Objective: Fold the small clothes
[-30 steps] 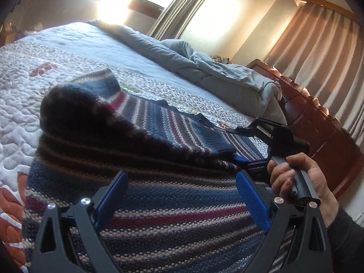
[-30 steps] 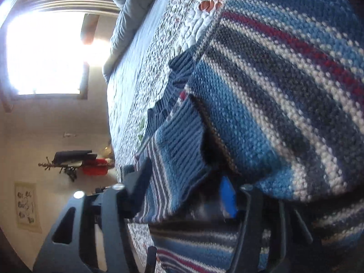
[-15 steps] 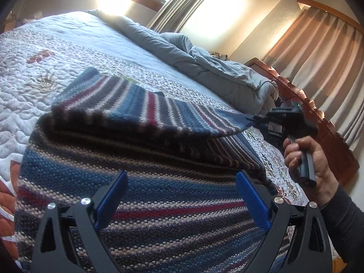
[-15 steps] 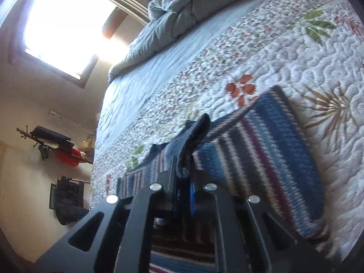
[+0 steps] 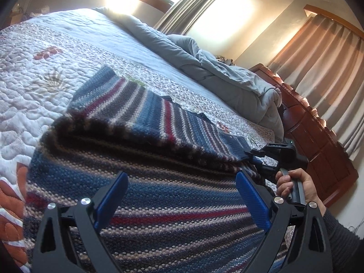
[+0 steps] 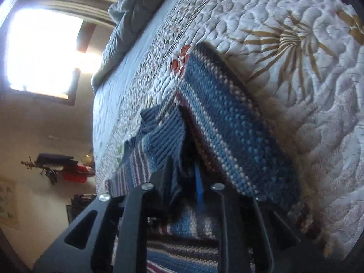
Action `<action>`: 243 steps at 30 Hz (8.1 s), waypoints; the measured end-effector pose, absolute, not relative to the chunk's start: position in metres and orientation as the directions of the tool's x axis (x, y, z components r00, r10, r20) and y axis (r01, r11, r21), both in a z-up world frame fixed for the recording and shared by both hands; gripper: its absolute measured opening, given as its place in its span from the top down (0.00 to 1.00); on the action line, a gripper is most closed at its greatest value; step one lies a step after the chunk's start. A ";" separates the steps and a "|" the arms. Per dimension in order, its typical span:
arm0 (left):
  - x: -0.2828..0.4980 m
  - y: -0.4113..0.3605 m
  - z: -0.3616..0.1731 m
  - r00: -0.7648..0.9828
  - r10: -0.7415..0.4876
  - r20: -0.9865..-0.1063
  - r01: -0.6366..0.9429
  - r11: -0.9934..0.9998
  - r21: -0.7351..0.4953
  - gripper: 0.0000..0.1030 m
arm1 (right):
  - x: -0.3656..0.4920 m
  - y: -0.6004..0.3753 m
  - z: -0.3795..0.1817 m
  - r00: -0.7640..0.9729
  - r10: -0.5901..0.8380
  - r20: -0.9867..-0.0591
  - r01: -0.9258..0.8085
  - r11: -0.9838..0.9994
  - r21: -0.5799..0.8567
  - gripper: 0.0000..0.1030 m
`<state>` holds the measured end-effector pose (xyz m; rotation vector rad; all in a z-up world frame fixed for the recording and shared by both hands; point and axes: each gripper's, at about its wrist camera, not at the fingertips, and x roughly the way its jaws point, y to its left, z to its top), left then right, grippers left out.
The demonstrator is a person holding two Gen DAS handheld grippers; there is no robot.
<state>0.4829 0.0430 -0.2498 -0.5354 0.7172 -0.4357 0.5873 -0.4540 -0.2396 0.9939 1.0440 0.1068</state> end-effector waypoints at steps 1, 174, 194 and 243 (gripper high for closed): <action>0.482 0.046 -0.244 0.681 -0.543 -0.492 0.194 0.781 -0.593 0.07 | 0.587 -0.457 -0.238 0.541 0.503 -0.674 0.368 0.579 0.728 0.72; 0.495 0.123 -0.161 0.510 -0.740 -0.440 -0.013 0.504 -0.864 0.92 | 0.448 -0.450 -0.106 0.462 0.633 -0.621 0.013 0.696 0.718 0.93; 0.628 0.113 -0.255 0.404 -0.695 -0.595 -0.188 0.574 -0.797 0.92 | 0.586 -0.458 -0.199 0.318 0.606 -0.729 0.139 0.731 0.668 0.92; 0.674 0.070 -0.249 0.229 -0.470 -0.853 0.273 0.872 -0.407 0.88 | 0.622 -0.440 -0.189 0.243 0.525 -0.816 -0.193 0.850 0.490 0.56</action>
